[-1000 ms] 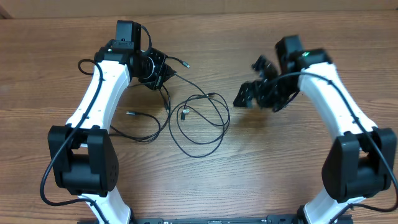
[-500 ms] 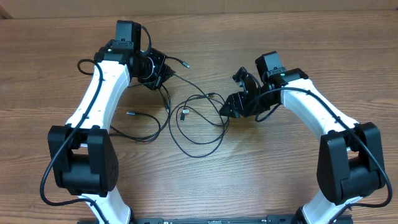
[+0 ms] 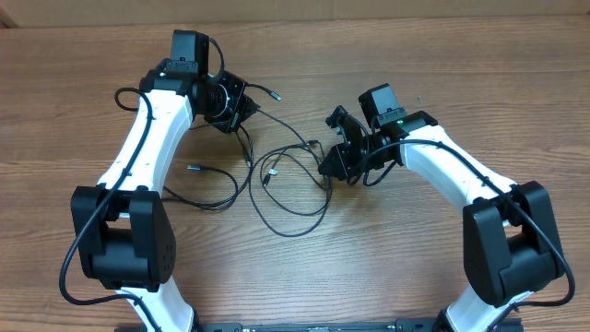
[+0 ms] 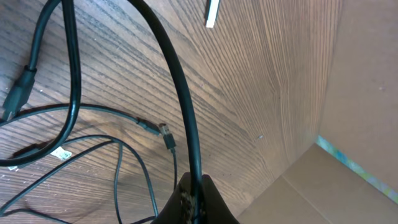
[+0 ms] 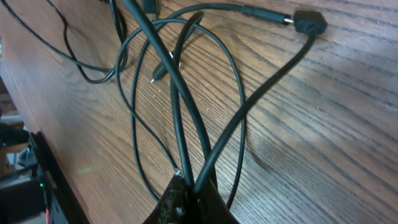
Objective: Untangle cables
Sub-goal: 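Pull the grippers apart, stretching a cable out to the right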
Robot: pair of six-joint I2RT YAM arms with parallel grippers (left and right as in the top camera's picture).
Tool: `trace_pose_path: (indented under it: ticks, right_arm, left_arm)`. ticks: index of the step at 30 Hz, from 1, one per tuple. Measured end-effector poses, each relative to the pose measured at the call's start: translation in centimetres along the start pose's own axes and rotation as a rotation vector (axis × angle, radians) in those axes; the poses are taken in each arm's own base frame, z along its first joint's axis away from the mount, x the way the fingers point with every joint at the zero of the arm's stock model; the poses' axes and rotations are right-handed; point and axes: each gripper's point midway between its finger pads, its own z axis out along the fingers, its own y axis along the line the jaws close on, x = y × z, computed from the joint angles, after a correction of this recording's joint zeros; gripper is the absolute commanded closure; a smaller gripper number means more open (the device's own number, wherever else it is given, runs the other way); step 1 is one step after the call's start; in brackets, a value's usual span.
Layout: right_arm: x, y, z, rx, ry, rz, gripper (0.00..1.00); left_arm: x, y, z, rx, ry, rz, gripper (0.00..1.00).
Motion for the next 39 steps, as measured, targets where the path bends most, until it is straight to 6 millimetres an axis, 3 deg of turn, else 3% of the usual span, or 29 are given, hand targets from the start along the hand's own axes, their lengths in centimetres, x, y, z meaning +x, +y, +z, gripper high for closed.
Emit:
trace_pose_path:
  ticks: [5, 10, 16, 19, 24, 26, 32, 39]
  right_arm:
    - [2.0, -0.4, -0.7, 0.003, 0.079, 0.085, 0.96]
    - [1.5, -2.6, -4.9, 0.051, 0.069, 0.205, 0.96]
    - [-1.4, -6.8, -16.0, 0.242, -0.157, 0.305, 0.96]
    - [-2.4, -9.1, -23.8, 0.376, -0.346, 0.391, 0.96]
    - [-0.6, -13.2, -34.5, 0.527, -0.608, 0.594, 0.96]
    - [1.1, -15.1, -37.3, 0.566, -0.678, 0.685, 0.96]
    - [5.6, -19.3, -43.1, 0.664, -0.824, 0.853, 0.96]
    - [7.8, -22.1, -49.0, 0.819, -0.990, 0.873, 0.96]
  left_arm:
    - [-1.3, 0.1, -0.6, 0.015, -0.018, -0.017, 0.96]
    - [-5.7, 1.4, -3.3, 0.052, -0.059, -0.090, 0.96]
    - [-10.6, 5.8, -7.2, 0.032, -0.110, -0.204, 0.96]
    - [-11.8, 7.5, -8.4, 0.014, -0.129, -0.246, 0.96]
    - [-13.0, 10.1, -9.8, -0.029, -0.153, -0.303, 0.96]
    - [-13.3, 10.9, -10.2, -0.050, -0.165, -0.318, 0.96]
    - [-13.6, 12.1, -10.5, -0.103, -0.197, -0.317, 0.96]
    - [-14.1, 12.7, -10.7, -0.136, -0.233, -0.314, 0.96]
